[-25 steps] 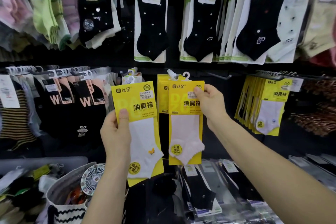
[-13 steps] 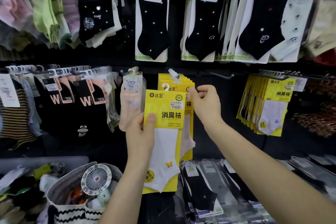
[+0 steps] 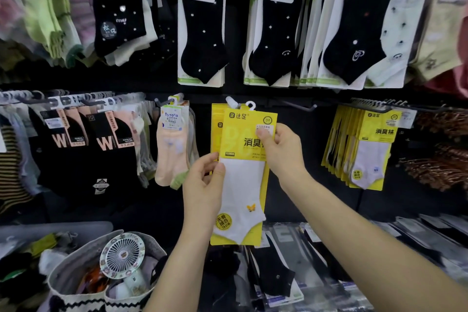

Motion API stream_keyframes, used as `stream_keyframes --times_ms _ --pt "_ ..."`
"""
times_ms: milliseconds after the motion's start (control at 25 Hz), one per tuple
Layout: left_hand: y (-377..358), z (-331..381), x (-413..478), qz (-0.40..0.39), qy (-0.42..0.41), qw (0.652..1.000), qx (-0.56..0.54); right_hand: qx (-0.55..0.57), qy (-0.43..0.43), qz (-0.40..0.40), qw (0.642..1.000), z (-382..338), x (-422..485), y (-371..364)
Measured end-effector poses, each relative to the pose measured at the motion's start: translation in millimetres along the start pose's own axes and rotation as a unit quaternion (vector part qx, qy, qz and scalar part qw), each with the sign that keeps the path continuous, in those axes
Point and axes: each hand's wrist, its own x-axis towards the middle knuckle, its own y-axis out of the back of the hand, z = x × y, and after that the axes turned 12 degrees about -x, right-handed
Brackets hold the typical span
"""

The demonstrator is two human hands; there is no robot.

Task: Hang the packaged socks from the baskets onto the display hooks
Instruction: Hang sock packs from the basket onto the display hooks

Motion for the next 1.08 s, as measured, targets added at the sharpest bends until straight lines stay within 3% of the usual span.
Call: stream_keyframes --times_ms 200,400,520,640,720,880,1080 --pt "9 -9 7 0.028 0.016 0.999 0.000 -0.062 0.013 -0.038 0.997 2 7 -15" --pt "3 -4 19 0.040 0.020 0.997 0.058 -0.076 -0.020 -0.016 0.997 11 4 -12" --pt "-5 12 56 -0.023 0.064 0.997 0.038 -0.035 -0.047 -0.032 0.998 4 13 -7" --pt "-20 25 83 -0.105 0.133 0.986 0.010 0.038 -0.067 -0.130 0.989 -8 22 -10" --pt "-25 23 88 -0.135 0.127 0.983 -0.020 0.057 -0.056 -0.160 0.984 -10 25 -15" --pt "-23 12 89 -0.145 0.131 0.978 -0.068 0.085 -0.058 -0.187 0.977 -6 30 -15" --pt "-24 2 85 -0.111 0.175 0.973 -0.104 0.202 -0.127 -0.193 0.952 2 27 -17"
